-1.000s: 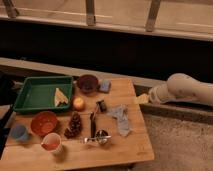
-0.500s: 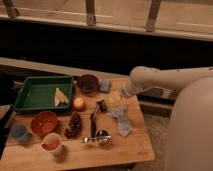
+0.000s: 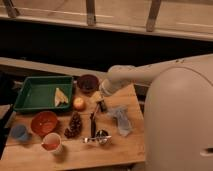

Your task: Place apple in table surface

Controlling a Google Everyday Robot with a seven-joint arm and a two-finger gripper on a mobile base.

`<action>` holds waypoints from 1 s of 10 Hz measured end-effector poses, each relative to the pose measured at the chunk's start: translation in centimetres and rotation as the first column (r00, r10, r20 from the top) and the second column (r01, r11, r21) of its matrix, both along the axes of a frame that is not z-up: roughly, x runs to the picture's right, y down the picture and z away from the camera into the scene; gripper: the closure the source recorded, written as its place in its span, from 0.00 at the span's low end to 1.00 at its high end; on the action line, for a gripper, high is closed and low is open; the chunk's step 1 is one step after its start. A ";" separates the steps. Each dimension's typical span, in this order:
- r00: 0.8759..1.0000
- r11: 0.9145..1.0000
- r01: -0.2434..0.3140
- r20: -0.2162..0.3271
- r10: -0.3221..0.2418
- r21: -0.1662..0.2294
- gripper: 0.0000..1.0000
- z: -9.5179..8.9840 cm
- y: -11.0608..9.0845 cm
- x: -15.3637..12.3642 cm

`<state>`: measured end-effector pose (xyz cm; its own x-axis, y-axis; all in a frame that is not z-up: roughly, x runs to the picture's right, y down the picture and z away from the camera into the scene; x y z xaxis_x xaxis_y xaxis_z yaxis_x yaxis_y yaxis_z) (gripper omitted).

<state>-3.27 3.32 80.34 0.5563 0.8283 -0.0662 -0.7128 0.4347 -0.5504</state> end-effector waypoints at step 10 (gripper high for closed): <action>0.993 0.999 0.034 0.113 -0.031 -0.027 0.20 1.0 0.8 -4.5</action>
